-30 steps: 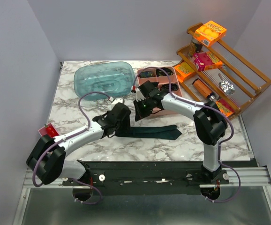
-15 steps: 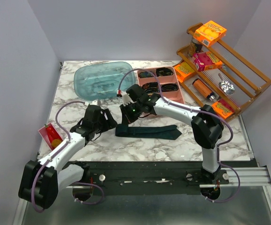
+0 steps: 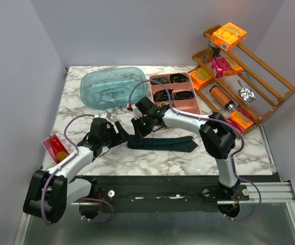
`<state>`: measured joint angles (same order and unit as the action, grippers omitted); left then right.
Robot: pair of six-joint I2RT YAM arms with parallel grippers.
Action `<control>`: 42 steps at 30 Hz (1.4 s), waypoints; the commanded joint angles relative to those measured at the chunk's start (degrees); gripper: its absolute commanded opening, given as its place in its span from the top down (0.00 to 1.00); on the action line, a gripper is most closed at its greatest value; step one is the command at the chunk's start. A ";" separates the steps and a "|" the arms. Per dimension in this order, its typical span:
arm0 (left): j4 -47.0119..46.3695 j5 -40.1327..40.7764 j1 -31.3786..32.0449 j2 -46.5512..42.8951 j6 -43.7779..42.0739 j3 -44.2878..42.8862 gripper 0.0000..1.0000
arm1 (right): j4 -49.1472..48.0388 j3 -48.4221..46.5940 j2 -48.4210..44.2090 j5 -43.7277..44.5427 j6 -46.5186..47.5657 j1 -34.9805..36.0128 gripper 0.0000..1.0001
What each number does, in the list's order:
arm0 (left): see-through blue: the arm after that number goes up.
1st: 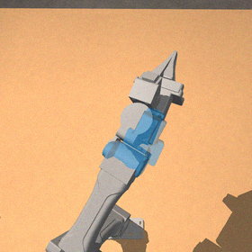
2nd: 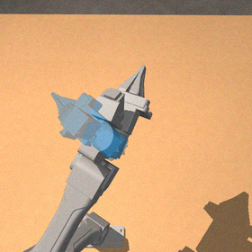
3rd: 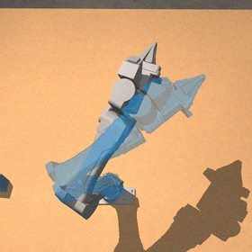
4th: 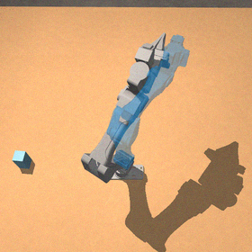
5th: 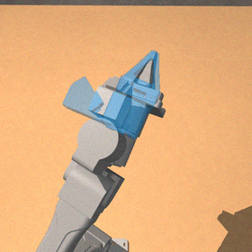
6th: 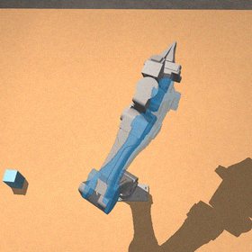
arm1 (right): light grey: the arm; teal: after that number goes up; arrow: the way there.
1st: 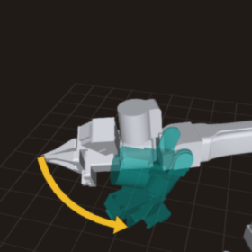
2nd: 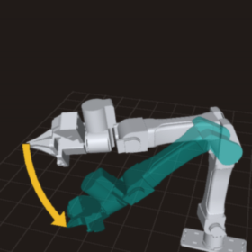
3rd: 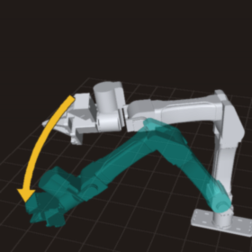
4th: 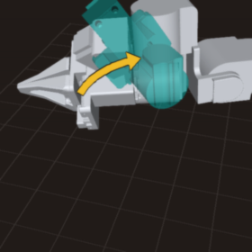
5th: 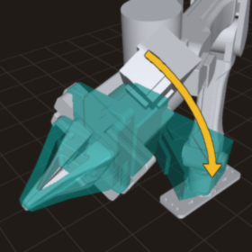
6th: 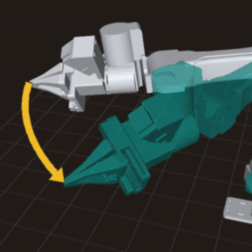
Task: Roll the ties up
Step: Roll the tie at the center of the board.
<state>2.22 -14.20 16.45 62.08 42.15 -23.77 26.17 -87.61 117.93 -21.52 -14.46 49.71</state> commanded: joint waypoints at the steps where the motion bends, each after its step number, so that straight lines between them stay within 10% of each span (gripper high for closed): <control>1: -8.61 -5.30 -0.36 2.68 0.12 2.41 0.20 | 0.90 3.23 -1.03 4.29 0.48 -0.23 0.96; 12: -20.23 -11.38 0.69 9.54 1.18 5.58 0.26 | -0.60 7.46 -1.65 4.47 -0.31 -0.58 0.96; 24: -33.60 -13.93 1.75 20.00 2.67 7.07 0.71 | -1.04 5.44 -1.56 1.13 0.13 -1.64 0.96; 31: -23.17 -9.28 1.75 13.52 -0.48 4.62 0.93 | -0.78 4.56 -2.88 1.04 0.40 -2.08 0.96; 42: -1.44 0.74 3.41 6.56 -7.69 -4.35 1.00 | 0.72 1.57 -2.00 1.74 0.92 -2.17 0.96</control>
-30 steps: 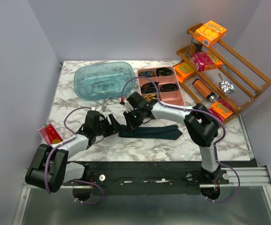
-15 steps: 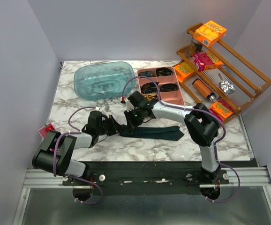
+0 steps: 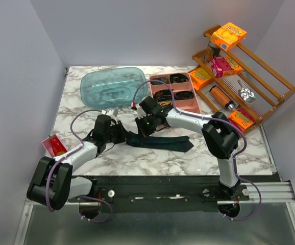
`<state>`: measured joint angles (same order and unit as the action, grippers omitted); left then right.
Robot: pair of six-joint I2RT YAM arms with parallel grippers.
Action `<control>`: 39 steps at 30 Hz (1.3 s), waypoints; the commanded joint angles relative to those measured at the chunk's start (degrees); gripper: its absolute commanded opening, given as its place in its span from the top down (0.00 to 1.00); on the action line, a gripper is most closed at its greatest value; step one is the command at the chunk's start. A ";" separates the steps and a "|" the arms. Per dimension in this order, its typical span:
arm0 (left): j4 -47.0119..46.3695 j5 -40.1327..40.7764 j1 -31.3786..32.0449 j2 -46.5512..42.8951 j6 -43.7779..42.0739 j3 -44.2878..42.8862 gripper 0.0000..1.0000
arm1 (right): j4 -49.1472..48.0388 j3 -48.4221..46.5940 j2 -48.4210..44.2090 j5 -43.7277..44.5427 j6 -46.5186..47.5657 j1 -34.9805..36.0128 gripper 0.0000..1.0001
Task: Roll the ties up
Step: Roll the tie at the center of the board.
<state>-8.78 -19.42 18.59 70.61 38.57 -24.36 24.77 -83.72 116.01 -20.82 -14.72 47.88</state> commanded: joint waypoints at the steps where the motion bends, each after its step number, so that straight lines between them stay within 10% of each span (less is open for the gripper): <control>1: 12.70 8.15 1.53 -2.05 -4.37 -4.46 1.00 | 2.21 -2.58 0.62 1.04 1.19 -0.42 0.96; 39: 30.92 34.01 16.39 3.57 -5.34 -20.81 1.00 | 1.15 -6.28 6.86 -4.93 -1.89 0.81 0.96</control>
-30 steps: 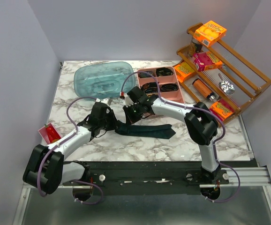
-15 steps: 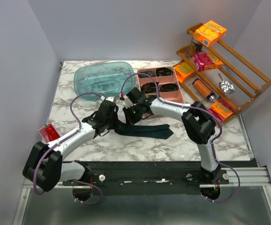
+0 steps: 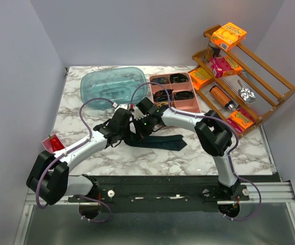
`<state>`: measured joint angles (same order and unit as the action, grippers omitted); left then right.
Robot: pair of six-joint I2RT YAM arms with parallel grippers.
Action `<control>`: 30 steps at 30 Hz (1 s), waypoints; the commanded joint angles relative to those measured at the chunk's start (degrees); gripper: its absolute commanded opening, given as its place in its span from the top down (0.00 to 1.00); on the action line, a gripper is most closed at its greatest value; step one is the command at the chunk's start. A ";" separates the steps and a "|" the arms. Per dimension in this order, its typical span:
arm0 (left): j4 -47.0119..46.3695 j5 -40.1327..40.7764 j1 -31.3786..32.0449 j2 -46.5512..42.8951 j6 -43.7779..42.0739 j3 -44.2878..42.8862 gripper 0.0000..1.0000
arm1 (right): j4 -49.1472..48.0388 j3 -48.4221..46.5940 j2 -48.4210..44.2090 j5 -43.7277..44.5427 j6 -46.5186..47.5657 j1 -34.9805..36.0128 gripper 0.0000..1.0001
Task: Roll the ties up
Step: Roll the tie at the center of the board.
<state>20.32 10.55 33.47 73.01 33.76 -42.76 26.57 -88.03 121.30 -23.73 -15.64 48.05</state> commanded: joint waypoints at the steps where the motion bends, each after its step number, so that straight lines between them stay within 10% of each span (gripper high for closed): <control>1: 2.44 4.91 1.85 1.86 -0.54 -2.67 1.00 | -0.90 -2.06 1.75 -2.03 -1.06 0.73 0.96; 30: 23.36 21.88 8.36 10.48 -1.85 -14.62 1.00 | -0.29 2.16 -7.56 3.68 -0.97 -4.63 0.96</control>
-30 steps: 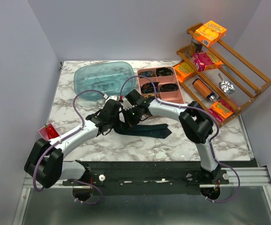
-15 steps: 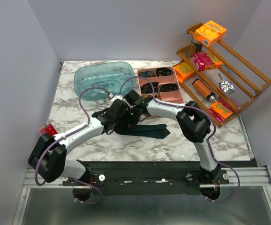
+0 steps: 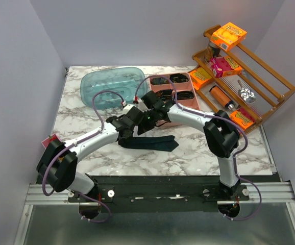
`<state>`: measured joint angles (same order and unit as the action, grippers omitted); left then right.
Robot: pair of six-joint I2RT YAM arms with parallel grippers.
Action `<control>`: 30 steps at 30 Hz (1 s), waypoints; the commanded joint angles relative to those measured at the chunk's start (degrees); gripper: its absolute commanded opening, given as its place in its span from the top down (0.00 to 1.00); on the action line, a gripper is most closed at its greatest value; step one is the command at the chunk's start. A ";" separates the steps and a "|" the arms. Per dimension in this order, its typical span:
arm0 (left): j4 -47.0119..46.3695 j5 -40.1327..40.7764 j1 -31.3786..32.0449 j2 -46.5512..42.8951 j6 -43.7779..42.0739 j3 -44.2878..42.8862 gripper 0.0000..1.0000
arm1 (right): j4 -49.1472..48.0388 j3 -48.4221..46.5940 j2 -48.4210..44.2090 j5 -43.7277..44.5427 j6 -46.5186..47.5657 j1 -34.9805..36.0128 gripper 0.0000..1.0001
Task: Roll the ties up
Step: Roll the tie at the center of the board.
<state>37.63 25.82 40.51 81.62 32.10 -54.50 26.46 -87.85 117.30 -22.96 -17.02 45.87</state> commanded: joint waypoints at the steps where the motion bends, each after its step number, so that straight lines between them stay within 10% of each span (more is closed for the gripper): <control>1: 7.19 7.13 1.59 2.74 -0.02 -3.24 1.00 | -0.09 2.85 -3.91 3.18 0.49 -2.80 0.96; 25: 12.65 12.94 12.66 23.93 4.02 -14.49 1.00 | -0.18 6.82 -4.18 3.98 0.84 -5.61 0.96; 30: 8.17 9.08 12.75 21.30 4.20 -11.69 0.87 | -0.27 7.26 -4.71 3.63 0.67 -5.61 0.96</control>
<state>52.80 39.99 52.16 103.96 36.32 -67.79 27.11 -80.75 113.80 -17.63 -16.97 38.87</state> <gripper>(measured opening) 0.250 0.042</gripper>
